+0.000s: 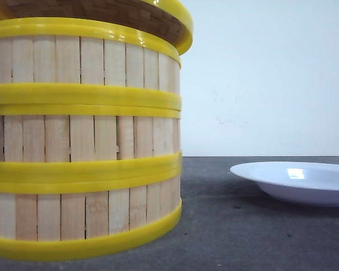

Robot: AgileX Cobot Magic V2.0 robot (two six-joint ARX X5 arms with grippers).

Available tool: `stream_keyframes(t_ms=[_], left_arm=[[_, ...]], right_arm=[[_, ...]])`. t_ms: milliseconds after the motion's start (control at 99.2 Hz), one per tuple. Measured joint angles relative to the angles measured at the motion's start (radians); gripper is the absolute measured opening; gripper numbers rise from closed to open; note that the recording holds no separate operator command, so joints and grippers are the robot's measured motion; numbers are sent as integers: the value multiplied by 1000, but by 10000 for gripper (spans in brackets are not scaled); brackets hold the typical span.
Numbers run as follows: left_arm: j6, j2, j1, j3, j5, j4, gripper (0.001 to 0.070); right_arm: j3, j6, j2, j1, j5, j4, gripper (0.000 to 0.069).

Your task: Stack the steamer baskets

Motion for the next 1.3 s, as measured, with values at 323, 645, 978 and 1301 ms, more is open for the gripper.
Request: stream_keyframes(t_ms=[323, 645, 978, 1301], left_arm=[[0, 1, 3, 0, -1, 1, 296], [0, 2, 2, 0, 0, 1, 296], [0, 2, 3, 0, 0, 1, 296], [0, 2, 2, 0, 0, 1, 296]], right_arm=[[1, -5, 36, 34, 2, 24, 57], [4, -27, 66, 42, 53, 15, 56], [6, -30, 66, 44, 99, -10, 56], [6, -30, 66, 44, 104, -10, 131]])
